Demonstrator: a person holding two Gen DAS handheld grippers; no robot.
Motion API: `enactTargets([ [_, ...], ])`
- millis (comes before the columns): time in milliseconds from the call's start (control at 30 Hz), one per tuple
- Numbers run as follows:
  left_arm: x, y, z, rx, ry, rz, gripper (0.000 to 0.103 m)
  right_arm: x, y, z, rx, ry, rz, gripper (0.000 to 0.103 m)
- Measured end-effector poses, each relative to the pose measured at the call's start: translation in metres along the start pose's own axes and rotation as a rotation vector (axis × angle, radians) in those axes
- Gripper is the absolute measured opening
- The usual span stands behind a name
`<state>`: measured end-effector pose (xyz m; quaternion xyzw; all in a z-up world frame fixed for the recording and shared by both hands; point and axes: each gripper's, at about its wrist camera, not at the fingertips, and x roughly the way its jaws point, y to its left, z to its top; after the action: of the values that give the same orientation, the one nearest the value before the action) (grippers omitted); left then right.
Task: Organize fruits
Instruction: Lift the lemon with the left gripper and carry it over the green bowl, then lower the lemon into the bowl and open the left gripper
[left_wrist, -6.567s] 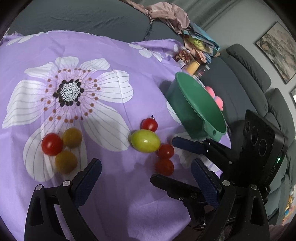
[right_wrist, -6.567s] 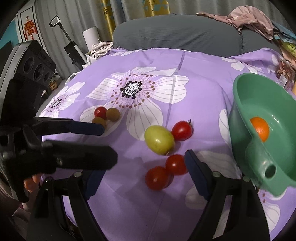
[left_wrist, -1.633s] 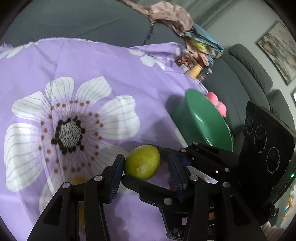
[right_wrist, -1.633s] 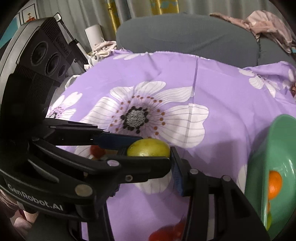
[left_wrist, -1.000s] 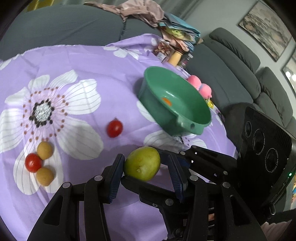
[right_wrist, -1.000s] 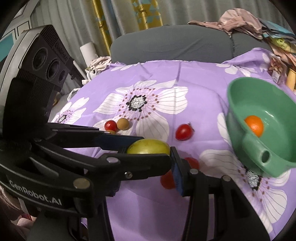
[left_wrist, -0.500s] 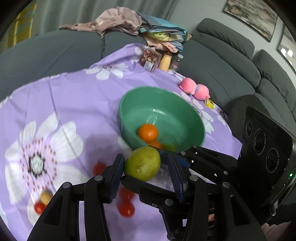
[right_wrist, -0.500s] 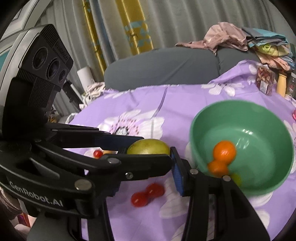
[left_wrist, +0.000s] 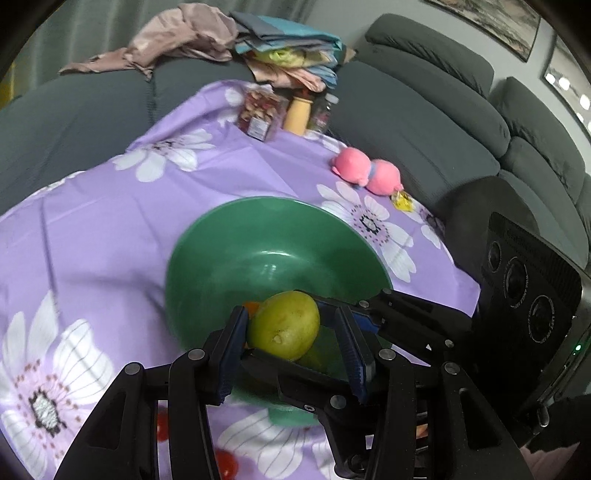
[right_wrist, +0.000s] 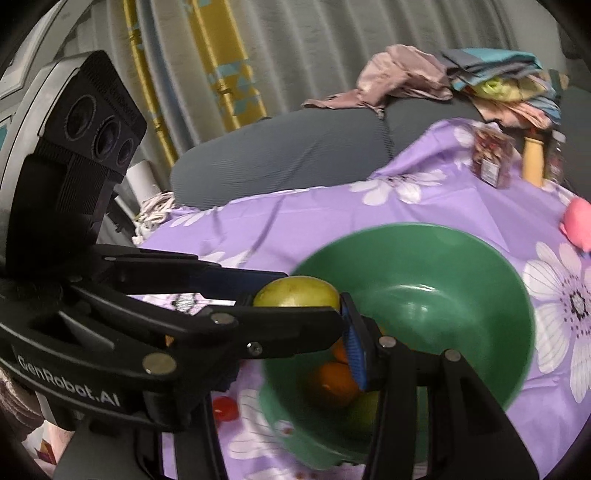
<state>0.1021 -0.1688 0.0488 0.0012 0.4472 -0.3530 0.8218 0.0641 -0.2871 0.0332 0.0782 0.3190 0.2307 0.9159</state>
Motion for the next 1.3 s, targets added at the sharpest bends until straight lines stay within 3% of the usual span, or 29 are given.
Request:
enactTargets([
  [433,0.038,0.005,0.002,-0.041,0.102,-0.042,0.048,0.016,-0.030,-0.011,0.063,0.052,-0.032,0.047],
  [967,0.043,0.012,0.004,-0.089,0.124,-0.033,0.048,0.024,-0.032,-0.010,0.064,0.072,-0.040,0.048],
  [1100,0.041,0.013,0.005,-0.095,0.121,-0.016,0.048,0.025,-0.032,-0.009,0.077,0.068,-0.039,0.055],
  [1233,0.039,0.017,0.005,-0.117,0.113,0.032,0.070,0.022,-0.028,-0.009,0.079,0.056,-0.034,0.068],
  [1300,0.035,0.018,0.006,-0.126,0.091,0.026,0.071,0.019,-0.026,-0.010,0.072,0.044,-0.041,0.076],
])
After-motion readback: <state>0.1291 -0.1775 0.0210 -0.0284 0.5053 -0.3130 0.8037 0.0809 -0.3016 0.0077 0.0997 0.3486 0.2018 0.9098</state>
